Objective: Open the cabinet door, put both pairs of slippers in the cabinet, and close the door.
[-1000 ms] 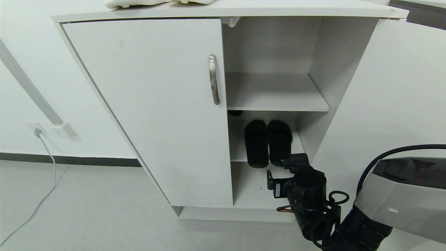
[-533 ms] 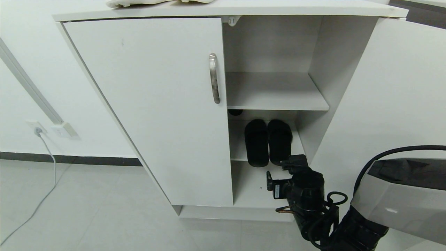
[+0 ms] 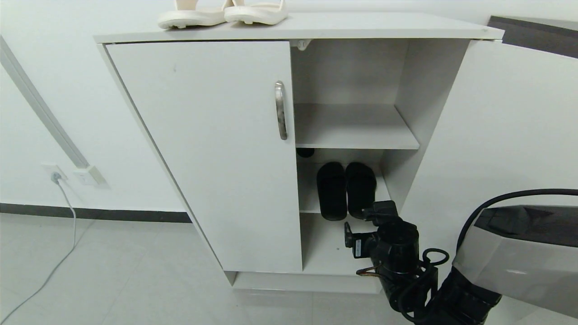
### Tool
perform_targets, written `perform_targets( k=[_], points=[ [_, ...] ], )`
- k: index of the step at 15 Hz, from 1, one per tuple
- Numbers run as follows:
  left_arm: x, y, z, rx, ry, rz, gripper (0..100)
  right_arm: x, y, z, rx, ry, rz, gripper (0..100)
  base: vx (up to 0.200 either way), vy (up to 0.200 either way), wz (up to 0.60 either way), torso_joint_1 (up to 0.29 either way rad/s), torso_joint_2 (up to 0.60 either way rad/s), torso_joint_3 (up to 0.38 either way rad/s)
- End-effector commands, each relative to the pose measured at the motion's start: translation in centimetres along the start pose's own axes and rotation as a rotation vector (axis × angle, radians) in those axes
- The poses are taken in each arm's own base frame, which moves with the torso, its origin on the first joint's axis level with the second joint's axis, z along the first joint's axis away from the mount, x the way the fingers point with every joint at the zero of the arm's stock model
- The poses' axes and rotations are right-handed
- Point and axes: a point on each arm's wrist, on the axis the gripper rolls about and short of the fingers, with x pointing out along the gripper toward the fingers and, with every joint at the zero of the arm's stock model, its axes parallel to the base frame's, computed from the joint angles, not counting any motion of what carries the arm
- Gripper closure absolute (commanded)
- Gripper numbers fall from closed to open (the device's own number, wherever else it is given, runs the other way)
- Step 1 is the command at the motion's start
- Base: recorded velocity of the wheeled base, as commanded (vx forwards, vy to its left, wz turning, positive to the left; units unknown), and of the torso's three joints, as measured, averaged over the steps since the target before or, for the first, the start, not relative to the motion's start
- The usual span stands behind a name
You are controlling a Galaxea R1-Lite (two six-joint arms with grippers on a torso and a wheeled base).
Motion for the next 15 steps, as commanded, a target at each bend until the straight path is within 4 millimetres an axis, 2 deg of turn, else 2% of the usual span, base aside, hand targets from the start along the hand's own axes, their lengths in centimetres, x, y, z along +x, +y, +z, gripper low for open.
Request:
perform_targets(
  k=[1,4,7,15],
  points=[
    [0.0,0.0,0.0,0.0,0.002,0.001,100,0.1,0.1,-0.1,-0.002,0.003,0.002,0,0.0,0.0,0.0,0.002,0.0,0.203],
    [0.0,0.0,0.0,0.0,0.002,0.001,100,0.7,0.5,0.7,0.004,-0.027,0.004,0,0.0,0.0,0.0,0.001,0.0,0.204],
    [0.0,0.0,0.0,0.001,0.001,0.003,100,0.3,0.0,-0.2,-0.013,-0.006,-0.003,0,0.0,0.0,0.0,-0.001,0.0,0.159],
    [0.0,0.0,0.0,0.004,0.002,0.003,100,-0.1,-0.7,-0.6,-0.002,-0.02,-0.008,0,0.0,0.0,0.0,0.0,0.0,0.0]
  ],
)
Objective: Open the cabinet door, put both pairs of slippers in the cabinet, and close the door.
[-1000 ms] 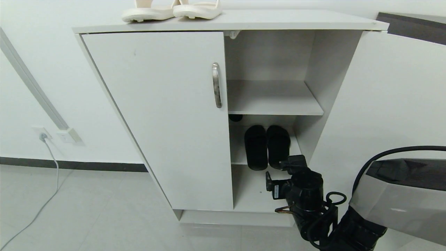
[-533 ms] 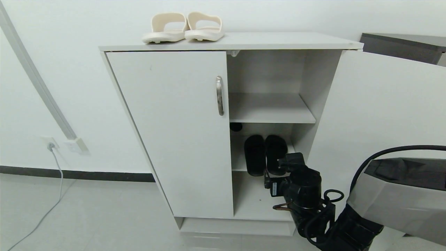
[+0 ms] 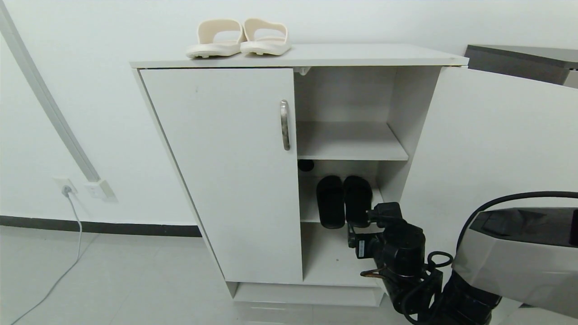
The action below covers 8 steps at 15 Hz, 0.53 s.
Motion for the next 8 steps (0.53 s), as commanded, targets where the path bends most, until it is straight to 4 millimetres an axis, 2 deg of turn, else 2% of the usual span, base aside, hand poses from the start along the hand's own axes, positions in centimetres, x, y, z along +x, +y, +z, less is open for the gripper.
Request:
perform_targets(
  k=[1,2,4,7,8],
  points=[
    [0.0,0.0,0.0,-0.001,0.002,-0.002,100,-0.1,0.0,-0.2,-0.004,0.004,0.002,0,0.0,0.0,0.0,0.0,0.0,0.0],
    [0.0,0.0,0.0,-0.001,0.002,0.0,100,-0.2,0.1,-0.2,-0.005,0.003,0.005,0,0.0,0.0,0.0,0.0,0.0,0.0],
    [0.0,0.0,0.0,-0.001,0.002,-0.003,100,-0.4,0.2,-0.1,-0.006,0.003,0.013,0,0.0,0.2,0.0,0.002,0.0,0.005],
    [0.0,0.0,0.0,-0.001,0.003,-0.003,100,-1.0,0.2,-1.1,-0.028,0.038,0.034,0,0.0,0.2,0.0,0.006,0.0,0.002],
    [0.0,0.0,0.0,0.001,0.002,-0.002,100,-1.9,-0.2,-1.6,-0.037,0.056,0.089,0,0.0,0.2,0.0,-0.002,0.01,0.012]
  ],
)
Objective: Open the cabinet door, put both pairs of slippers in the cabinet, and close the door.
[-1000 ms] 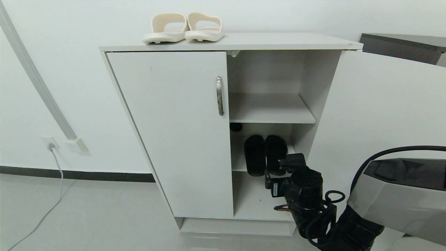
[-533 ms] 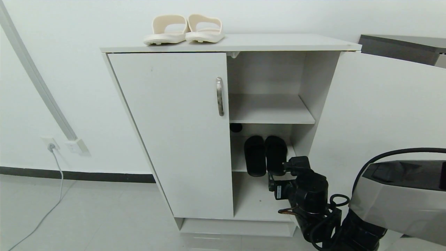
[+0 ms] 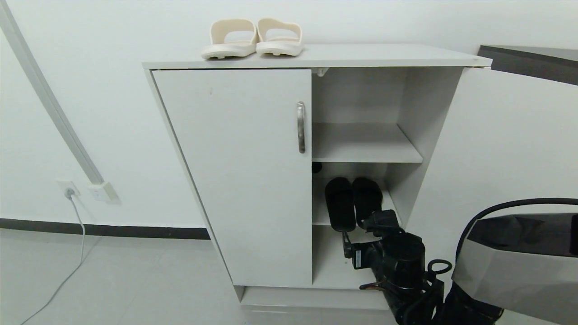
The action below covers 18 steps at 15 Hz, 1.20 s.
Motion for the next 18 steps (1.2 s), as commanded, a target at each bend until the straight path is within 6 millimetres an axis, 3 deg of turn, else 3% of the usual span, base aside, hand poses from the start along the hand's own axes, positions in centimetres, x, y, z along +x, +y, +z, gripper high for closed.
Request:
perform_targets(
  k=[1,3,11,18],
  points=[
    [0.0,0.0,0.0,0.0,0.002,-0.001,100,-1.5,-0.7,-1.1,-0.021,0.032,0.076,0,0.0,0.2,0.0,-0.002,0.0,0.012],
    [0.0,0.0,0.0,0.001,0.002,-0.004,100,-3.5,-1.8,-1.8,-0.041,0.069,0.169,0,0.0,0.2,0.0,0.007,0.0,0.005],
    [0.0,0.0,0.0,0.004,0.002,-0.005,100,-4.8,-1.5,-0.7,-0.072,0.047,0.252,0,0.0,0.2,0.0,0.002,0.0,0.004],
    [0.0,0.0,0.0,0.004,0.002,-0.004,100,-4.7,-1.3,-0.8,-0.105,0.046,0.275,0,0.0,0.0,0.0,0.0,0.0,0.0]
  ],
)
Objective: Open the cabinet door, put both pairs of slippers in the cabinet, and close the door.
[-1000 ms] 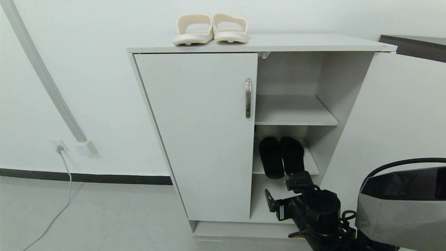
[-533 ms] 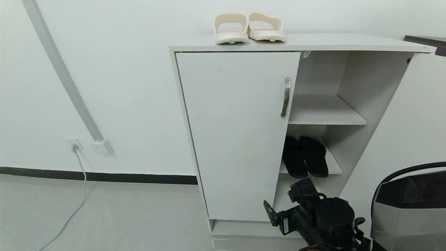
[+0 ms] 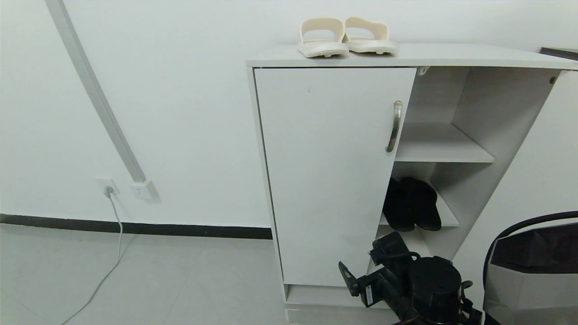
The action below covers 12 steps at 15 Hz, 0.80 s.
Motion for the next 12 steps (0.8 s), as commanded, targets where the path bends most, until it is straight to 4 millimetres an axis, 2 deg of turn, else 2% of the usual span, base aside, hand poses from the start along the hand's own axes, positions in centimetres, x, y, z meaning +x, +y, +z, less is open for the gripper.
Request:
perform_targets(
  k=[1,10,12],
  points=[
    [0.01,0.0,0.0,0.001,0.002,0.0,100,0.0,0.07,-0.06,-0.002,0.001,0.002,0,0.0,0.0,0.0,0.0,0.0,0.0],
    [0.01,0.0,0.0,0.001,0.002,0.0,100,-0.09,0.76,0.73,0.009,-0.032,0.025,0,0.0,0.0,0.0,0.0,-0.01,-0.004],
    [0.01,0.0,0.0,0.001,0.002,0.0,100,-0.17,0.93,0.84,0.01,-0.037,0.031,0,0.0,0.0,0.0,0.0,-0.2,-0.259]
  ],
)
